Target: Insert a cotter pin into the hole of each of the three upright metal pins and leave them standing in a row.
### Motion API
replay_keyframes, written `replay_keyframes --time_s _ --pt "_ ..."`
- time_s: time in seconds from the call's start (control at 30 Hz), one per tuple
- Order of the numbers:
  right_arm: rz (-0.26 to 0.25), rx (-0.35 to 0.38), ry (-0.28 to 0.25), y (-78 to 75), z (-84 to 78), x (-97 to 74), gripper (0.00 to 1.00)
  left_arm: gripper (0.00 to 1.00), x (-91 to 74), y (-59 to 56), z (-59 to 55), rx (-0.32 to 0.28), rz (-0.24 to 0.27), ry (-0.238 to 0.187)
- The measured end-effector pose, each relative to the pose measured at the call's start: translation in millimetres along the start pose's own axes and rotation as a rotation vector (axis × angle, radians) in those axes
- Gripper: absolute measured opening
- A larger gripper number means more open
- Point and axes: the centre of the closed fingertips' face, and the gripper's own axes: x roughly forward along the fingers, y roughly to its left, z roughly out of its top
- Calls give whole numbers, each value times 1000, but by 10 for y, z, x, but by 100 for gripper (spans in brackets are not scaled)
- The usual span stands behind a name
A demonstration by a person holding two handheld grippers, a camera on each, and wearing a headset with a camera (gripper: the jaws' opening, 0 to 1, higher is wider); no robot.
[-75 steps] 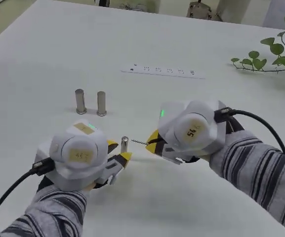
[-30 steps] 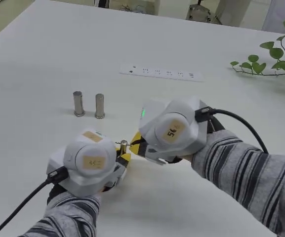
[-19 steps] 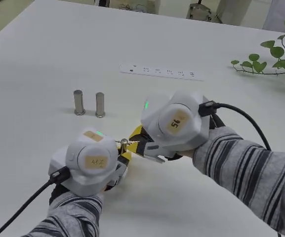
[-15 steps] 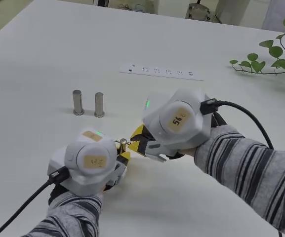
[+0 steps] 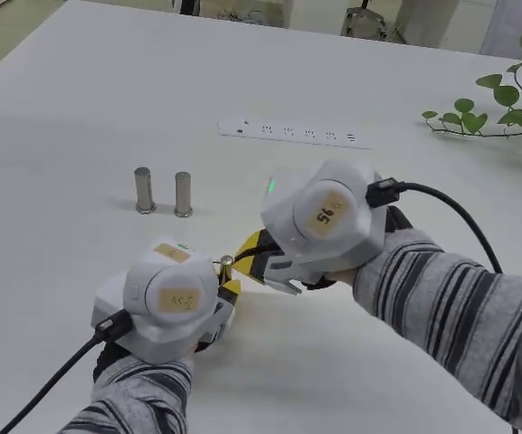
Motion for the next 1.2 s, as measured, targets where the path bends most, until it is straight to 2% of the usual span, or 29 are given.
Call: replay_keyframes --time_s 0.1,0.27,0.43,0.47,0.57,0.63,0.77,0.8,0.93,1.0,1.2 --pt "2 29 -21 14 10 -12 0 5 1 -8 -1 17 0 1" --pt "-32 104 -30 -44 -39 -70 13 5 15 -3 3 21 -3 2" --pt "-62 262 -61 -86 -130 -142 21 5 34 11 12 22 -5 0" --pt "-67 288 -64 -94 -165 -158 22 5 33 35 16 46 8 4" --pt "-60 313 -84 -91 -219 -180 26 5 42 51 20 34 4 3" --pt "-59 340 -80 -79 -268 -190 28 5 48 78 25 39 0 5" --pt "-73 353 -77 -72 -351 -219 28 5 57 188 35 36 6 11" --pt "-68 362 -100 -61 -333 -231 28 5 54 234 36 32 10 13" --pt "-62 375 -117 -32 -335 -246 31 5 39 398 56 27 36 14" --pt "-62 380 -121 -25 -339 -245 32 5 24 470 79 12 42 5" --pt "-64 397 -117 -18 -378 -241 33 5 -7 679 87 21 69 9"
